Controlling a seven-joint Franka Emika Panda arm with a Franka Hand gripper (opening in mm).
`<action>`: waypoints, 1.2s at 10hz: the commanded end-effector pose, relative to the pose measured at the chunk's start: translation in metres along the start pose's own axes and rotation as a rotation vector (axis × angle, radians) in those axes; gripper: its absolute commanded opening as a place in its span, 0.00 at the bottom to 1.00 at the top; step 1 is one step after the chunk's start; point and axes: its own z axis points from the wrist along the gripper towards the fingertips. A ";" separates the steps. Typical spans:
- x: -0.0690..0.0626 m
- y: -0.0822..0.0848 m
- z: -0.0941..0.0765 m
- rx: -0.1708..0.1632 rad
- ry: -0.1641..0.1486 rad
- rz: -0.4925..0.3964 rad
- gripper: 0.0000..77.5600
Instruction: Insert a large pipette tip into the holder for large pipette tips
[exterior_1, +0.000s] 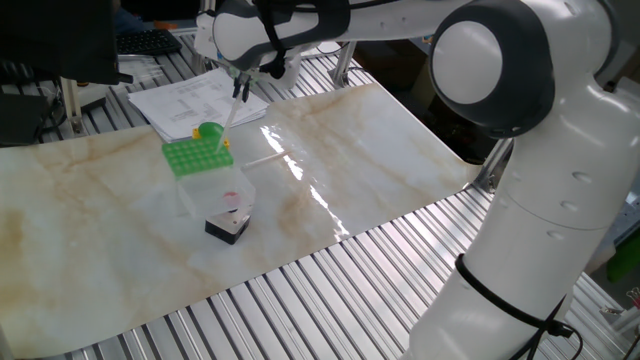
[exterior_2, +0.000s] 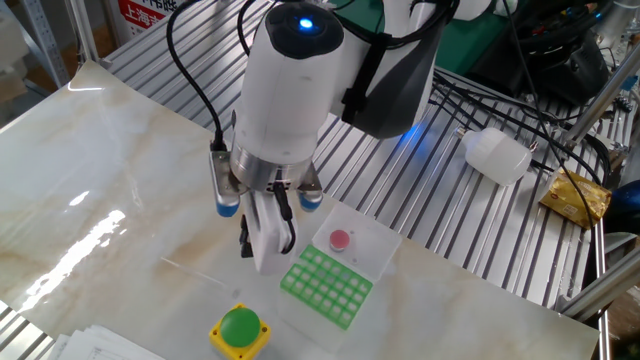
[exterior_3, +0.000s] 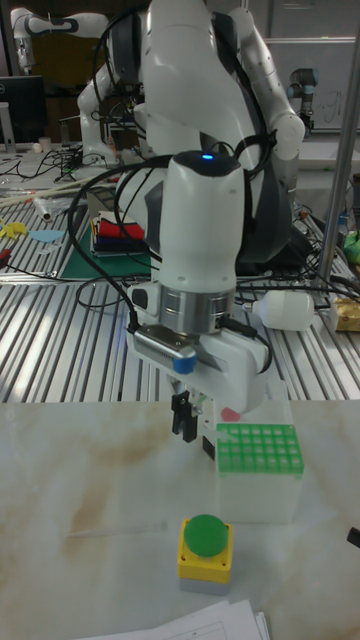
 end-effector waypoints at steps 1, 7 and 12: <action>0.018 0.001 -0.009 0.000 -0.055 0.041 0.01; 0.025 0.000 -0.008 0.001 -0.101 0.076 0.01; 0.035 -0.002 -0.008 0.007 -0.156 0.145 0.01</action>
